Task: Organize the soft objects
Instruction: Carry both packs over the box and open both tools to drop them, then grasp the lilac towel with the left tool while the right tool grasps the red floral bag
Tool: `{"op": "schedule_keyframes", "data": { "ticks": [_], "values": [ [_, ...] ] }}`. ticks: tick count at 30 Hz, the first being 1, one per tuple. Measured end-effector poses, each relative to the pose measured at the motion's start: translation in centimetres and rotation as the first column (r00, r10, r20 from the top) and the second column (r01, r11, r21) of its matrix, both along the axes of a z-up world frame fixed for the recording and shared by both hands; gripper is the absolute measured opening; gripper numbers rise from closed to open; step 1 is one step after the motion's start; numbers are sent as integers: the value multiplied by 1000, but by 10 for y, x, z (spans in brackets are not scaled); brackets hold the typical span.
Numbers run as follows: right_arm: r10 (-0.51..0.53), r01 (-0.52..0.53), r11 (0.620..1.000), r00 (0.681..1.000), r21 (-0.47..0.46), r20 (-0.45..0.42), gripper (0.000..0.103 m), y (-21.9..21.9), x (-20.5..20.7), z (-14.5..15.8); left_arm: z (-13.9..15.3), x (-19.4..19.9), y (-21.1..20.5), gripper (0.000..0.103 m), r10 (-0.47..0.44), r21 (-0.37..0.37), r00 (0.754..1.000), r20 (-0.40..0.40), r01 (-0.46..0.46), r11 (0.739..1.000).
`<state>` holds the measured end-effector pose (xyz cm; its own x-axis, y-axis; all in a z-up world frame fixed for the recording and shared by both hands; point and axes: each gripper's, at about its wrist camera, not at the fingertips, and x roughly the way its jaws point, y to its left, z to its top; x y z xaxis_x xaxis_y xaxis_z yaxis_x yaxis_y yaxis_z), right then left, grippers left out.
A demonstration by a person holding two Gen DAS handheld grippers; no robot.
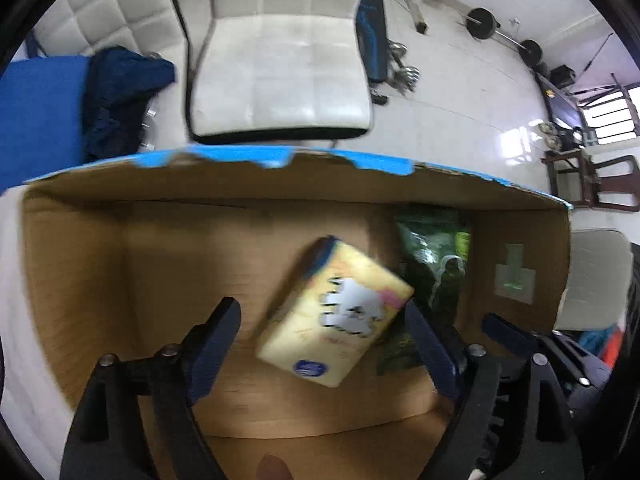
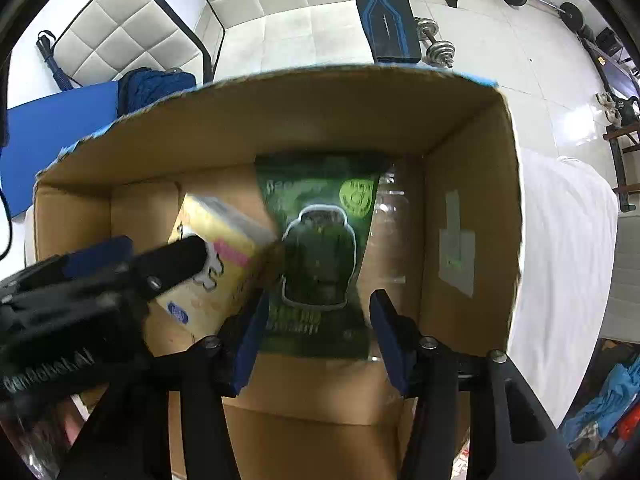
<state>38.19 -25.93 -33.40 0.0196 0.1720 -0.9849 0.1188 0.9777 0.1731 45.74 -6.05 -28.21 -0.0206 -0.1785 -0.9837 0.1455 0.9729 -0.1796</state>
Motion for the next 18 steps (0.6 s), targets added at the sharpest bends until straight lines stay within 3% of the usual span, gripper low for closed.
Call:
{"op": "schedule_keyframes", "data": {
  "ticks": [2,4,7,10,18],
  "values": [
    [4,-4,1000,1000,-1,8,71,2,-13,9,7,-6,6,103,6,27,999,41,-7,1000],
    [9,-9,1000,1000,-14,22,86,4,-22,16,14,-15,13,103,14,37,997,81,-17,999],
    [11,-10,1000,999,-6,48,88,7,-34,24,29,-31,21,103,22,44,990,139,-28,999],
    [11,-9,1000,996,-24,93,103,8,-49,34,42,-47,29,103,36,42,982,183,-45,998],
    [40,-31,998,977,-46,209,103,16,-98,67,79,-95,56,103,96,22,953,288,-107,994]
  ]
}}
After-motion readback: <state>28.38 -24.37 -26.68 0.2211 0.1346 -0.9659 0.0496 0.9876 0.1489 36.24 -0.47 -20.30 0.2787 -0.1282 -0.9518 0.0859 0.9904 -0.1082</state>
